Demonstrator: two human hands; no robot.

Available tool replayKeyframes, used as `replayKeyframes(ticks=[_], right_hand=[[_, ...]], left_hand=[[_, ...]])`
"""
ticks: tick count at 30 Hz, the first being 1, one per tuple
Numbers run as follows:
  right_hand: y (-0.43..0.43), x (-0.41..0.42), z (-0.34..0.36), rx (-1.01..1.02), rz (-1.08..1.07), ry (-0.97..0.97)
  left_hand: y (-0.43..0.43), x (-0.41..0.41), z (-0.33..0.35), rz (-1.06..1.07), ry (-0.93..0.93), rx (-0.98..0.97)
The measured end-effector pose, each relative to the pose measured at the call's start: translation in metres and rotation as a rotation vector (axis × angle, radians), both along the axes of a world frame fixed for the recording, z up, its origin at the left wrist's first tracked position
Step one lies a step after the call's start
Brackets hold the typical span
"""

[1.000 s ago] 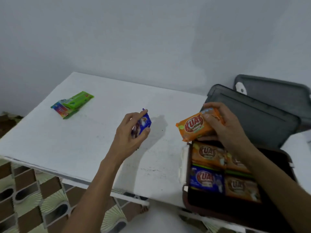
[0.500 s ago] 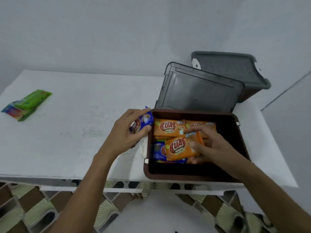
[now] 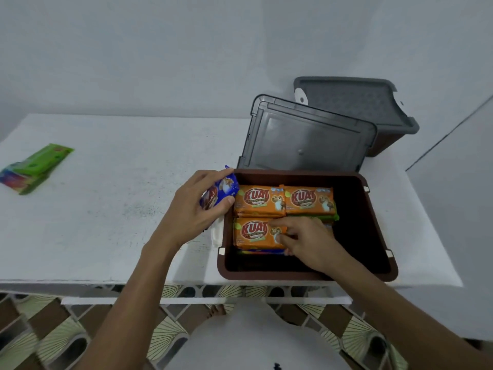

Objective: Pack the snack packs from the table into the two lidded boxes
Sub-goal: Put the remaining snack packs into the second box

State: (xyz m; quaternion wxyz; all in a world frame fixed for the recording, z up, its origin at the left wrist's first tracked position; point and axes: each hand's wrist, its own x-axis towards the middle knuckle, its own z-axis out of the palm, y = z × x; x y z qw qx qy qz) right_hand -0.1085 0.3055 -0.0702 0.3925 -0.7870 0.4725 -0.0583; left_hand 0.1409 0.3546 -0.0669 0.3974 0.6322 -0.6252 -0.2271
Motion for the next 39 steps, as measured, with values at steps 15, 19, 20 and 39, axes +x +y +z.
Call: replayKeyframes(ticks=[15,19,20,39], right_hand=[[-0.021,0.024,0.049,0.085,-0.146,-0.486],[-0.019,0.034,0.05,0.269,-0.152,-0.606],[-0.018,0.035,0.048,0.273,-0.136,-0.611],[-0.029,-0.1,0.052,0.289,-0.297,-0.338]], left_hand=[[-0.008,-0.016,0.027,-0.132,-0.02,0.045],[-0.012,-0.026,0.027,-0.161,-0.12,0.012],[-0.013,-0.028,0.026,-0.171,-0.144,0.006],[-0.01,-0.023,-0.027,-0.058,-0.322,-0.029]])
